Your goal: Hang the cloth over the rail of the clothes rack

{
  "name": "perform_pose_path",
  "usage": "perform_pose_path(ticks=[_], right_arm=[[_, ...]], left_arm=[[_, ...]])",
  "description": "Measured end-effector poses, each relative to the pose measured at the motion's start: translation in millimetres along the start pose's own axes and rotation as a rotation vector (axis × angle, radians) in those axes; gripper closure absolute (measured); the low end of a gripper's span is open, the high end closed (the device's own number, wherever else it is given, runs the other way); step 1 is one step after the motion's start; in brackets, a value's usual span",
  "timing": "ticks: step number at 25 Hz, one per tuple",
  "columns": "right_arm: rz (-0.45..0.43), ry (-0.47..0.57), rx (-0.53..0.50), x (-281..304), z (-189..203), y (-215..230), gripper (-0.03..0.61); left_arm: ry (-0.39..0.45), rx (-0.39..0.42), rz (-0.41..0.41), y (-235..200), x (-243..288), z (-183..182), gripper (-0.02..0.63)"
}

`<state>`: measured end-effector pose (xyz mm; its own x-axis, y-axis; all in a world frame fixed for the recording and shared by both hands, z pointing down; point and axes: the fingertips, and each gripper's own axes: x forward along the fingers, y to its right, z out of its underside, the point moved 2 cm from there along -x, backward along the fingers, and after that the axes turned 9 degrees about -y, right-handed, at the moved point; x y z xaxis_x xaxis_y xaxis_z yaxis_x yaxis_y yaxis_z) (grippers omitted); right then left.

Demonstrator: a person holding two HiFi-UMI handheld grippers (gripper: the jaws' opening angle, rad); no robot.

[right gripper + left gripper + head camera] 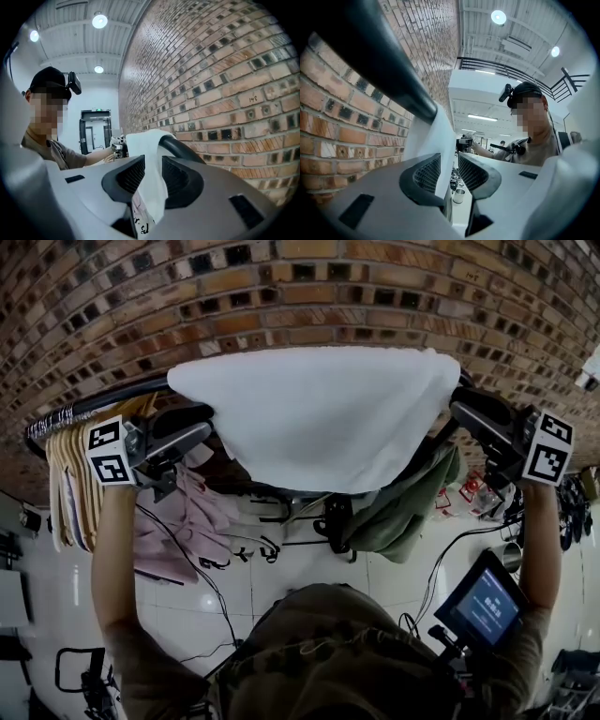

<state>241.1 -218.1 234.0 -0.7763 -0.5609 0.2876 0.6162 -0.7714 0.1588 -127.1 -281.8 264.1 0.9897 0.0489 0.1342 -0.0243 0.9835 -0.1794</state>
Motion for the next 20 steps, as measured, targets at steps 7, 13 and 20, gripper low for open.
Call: perform_pose_path(ticks=[7,13,20], right_arm=[[-0.009,0.015,-0.041,12.3,-11.5,-12.1,0.485],[-0.026,0.040,-0.007,19.8,-13.5,-15.0,0.486],[-0.009,0.100,0.031,10.2,-16.8,-2.3,0.561]], left_arm=[[0.014,0.018,0.019,-2.3,6.2,-11.4,0.511],[0.038,0.021,0.043,-1.0,10.5,-21.0,0.512],[0.025,0.018,0.014,-1.8,-0.5,-16.0,0.512]])
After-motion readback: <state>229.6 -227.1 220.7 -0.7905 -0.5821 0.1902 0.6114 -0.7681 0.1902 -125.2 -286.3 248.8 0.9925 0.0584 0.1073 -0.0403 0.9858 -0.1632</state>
